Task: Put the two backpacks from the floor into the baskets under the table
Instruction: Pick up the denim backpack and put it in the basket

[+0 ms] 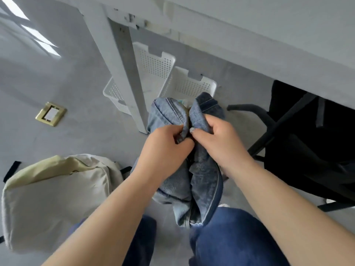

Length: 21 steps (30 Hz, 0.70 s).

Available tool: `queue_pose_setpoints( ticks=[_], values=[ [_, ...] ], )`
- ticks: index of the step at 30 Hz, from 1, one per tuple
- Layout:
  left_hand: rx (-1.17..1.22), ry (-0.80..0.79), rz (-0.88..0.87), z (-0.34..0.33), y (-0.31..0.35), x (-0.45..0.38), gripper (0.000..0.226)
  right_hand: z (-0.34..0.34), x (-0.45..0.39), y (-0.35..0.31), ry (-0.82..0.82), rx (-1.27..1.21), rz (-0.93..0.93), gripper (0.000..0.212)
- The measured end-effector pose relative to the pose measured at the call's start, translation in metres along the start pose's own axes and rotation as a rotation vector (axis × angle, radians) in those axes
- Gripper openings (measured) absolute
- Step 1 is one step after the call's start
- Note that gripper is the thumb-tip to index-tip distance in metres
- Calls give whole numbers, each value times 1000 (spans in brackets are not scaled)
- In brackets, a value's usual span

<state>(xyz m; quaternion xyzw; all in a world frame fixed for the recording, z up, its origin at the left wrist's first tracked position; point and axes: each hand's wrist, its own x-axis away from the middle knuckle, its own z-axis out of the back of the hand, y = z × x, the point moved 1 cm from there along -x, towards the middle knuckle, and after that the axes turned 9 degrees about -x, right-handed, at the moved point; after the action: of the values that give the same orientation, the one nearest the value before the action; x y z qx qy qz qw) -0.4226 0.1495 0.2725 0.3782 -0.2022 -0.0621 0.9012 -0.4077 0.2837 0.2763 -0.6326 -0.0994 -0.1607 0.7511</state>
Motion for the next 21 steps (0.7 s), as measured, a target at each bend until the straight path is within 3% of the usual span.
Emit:
queue_pose_setpoints(
  ticks=[11,21],
  values=[
    [134,329,-211,-50,-32,-116,13,6,-127,51,43,-105,371,18],
    [129,393,-343,-31,-8,-137,20,32,-151,35,114,-322,422,36]
  ],
)
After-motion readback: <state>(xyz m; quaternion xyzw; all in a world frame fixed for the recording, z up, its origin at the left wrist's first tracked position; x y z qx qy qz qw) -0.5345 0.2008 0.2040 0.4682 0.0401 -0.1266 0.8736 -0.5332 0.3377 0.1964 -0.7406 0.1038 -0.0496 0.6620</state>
